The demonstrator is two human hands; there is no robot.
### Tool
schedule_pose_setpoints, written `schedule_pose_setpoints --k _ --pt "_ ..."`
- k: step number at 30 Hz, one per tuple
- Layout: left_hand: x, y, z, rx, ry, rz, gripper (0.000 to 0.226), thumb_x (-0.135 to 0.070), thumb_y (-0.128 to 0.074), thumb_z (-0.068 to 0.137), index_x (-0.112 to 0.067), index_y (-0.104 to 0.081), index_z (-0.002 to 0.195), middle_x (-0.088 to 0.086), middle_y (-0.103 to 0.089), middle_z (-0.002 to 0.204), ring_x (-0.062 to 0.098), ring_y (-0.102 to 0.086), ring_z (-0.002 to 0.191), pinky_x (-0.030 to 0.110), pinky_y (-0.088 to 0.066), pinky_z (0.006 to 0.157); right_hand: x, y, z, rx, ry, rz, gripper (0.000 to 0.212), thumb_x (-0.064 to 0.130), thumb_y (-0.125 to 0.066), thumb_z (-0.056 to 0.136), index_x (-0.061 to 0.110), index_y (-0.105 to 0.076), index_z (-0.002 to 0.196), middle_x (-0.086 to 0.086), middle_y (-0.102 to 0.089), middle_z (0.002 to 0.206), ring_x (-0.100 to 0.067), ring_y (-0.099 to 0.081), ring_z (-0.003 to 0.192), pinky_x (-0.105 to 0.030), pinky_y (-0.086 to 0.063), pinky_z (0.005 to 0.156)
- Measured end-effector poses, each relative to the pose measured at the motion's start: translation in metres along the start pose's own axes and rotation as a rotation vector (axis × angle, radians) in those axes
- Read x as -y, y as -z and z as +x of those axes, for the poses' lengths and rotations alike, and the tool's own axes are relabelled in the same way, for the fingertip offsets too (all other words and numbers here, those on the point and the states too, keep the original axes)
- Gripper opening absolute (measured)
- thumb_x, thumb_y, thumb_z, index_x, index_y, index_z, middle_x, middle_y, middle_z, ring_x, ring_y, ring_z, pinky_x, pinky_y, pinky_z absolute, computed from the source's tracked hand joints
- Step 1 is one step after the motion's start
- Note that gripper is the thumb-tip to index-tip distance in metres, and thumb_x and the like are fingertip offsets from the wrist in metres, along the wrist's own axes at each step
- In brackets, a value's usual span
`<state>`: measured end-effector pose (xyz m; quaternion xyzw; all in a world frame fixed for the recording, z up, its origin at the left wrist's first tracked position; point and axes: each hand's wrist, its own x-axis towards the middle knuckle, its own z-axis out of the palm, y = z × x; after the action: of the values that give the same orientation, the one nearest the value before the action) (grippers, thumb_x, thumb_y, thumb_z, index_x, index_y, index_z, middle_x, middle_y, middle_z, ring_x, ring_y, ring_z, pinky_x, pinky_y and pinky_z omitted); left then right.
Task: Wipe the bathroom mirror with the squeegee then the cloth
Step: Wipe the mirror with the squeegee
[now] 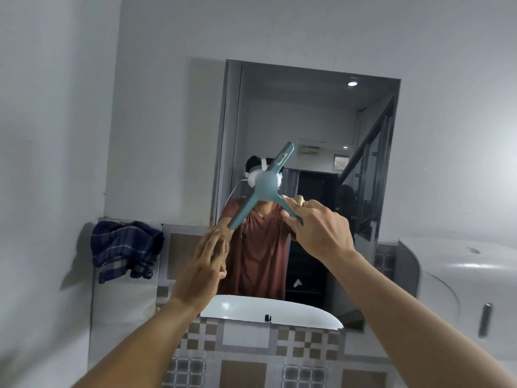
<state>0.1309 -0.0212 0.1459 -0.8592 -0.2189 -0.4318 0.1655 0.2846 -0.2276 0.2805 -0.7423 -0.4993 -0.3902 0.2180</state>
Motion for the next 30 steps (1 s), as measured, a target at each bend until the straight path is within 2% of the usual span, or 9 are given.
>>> schedule_pose_setpoints --k 4,6,9,12,15,19,22,24,30 --pt "0.003 0.005 0.001 0.029 0.016 -0.056 0.1 -0.021 -0.093 0.063 -0.001 -0.041 0.146 0.02 -0.041 0.15 0.038 -0.043 0.138 0.046 -0.052 0.1 -0.019 0.007 0.002 0.009 0.003 -0.08 0.044 0.044 -0.043 0.105 0.041 -0.041 0.149 0.002 -0.061 0.112 -0.022 -0.067 0.088 -0.037 -0.058 0.066" --pt "0.004 0.012 0.004 0.002 0.026 -0.106 0.088 -0.02 -0.088 0.07 -0.006 -0.045 0.145 0.018 -0.046 0.146 0.037 -0.051 0.13 0.046 -0.057 0.092 -0.025 0.01 0.004 0.032 0.021 -0.108 0.044 0.041 -0.041 0.106 0.041 -0.039 0.15 0.002 -0.058 0.111 -0.02 -0.065 0.09 -0.036 -0.056 0.067" --pt "0.004 0.027 0.016 -0.06 0.012 -0.123 0.064 -0.018 -0.072 0.086 -0.013 -0.044 0.143 0.012 -0.046 0.143 0.034 -0.05 0.128 0.044 -0.06 0.086 -0.033 0.011 0.006 0.029 0.03 -0.119 0.044 0.035 -0.043 0.105 0.041 -0.041 0.149 0.001 -0.055 0.109 -0.02 -0.062 0.093 -0.038 -0.056 0.072" --pt "0.005 0.045 0.041 -0.073 0.014 -0.066 0.064 -0.015 -0.075 0.082 -0.01 -0.047 0.14 0.012 -0.041 0.142 0.034 -0.046 0.127 0.043 -0.062 0.08 -0.042 0.01 0.009 0.037 0.001 -0.084 0.044 0.034 -0.043 0.103 0.042 -0.043 0.146 0.0 -0.055 0.107 -0.022 -0.061 0.097 -0.042 -0.055 0.079" --pt "0.002 0.065 0.067 -0.031 0.024 0.011 0.091 -0.005 -0.084 0.063 -0.01 -0.044 0.145 0.015 -0.032 0.148 0.038 -0.036 0.134 0.046 -0.058 0.088 -0.048 0.007 0.01 0.032 0.024 -0.061 0.041 0.04 -0.046 0.101 0.039 -0.045 0.143 0.0 -0.057 0.112 -0.025 -0.061 0.1 -0.043 -0.053 0.077" --pt "0.001 0.076 0.096 -0.019 -0.005 0.068 0.106 -0.01 -0.084 0.067 -0.02 -0.027 0.155 0.014 -0.011 0.16 0.038 -0.016 0.147 0.047 -0.05 0.1 -0.057 0.015 0.003 0.015 -0.016 -0.093 0.04 0.039 -0.043 0.102 0.032 -0.051 0.14 -0.003 -0.058 0.116 -0.028 -0.058 0.103 -0.043 -0.046 0.077" --pt "0.003 0.075 0.11 -0.008 -0.04 0.102 0.103 -0.019 -0.082 0.075 -0.025 -0.019 0.157 0.012 -0.003 0.163 0.037 -0.007 0.149 0.05 -0.048 0.102 -0.07 0.025 -0.006 0.01 -0.083 -0.072 0.044 0.035 -0.04 0.104 0.041 -0.043 0.147 0.0 -0.051 0.105 -0.025 -0.059 0.096 -0.037 -0.048 0.077" --pt "0.004 0.073 0.114 0.006 -0.05 0.091 0.097 -0.023 -0.078 0.081 -0.026 -0.019 0.158 0.011 -0.002 0.163 0.036 -0.004 0.15 0.052 -0.045 0.106 -0.083 0.029 -0.011 0.017 -0.148 -0.047 0.045 0.032 -0.04 0.104 0.04 -0.042 0.148 0.001 -0.049 0.103 -0.021 -0.054 0.088 -0.033 -0.042 0.072" --pt "0.006 0.073 0.114 0.004 -0.07 0.084 0.097 -0.027 -0.083 0.076 -0.022 -0.028 0.155 0.014 -0.014 0.161 0.039 -0.009 0.147 0.059 -0.046 0.104 -0.114 0.024 -0.03 -0.004 -0.3 -0.004 0.043 0.033 -0.036 0.106 0.042 -0.042 0.148 0.001 -0.048 0.099 -0.022 -0.055 0.081 -0.033 -0.041 0.066"
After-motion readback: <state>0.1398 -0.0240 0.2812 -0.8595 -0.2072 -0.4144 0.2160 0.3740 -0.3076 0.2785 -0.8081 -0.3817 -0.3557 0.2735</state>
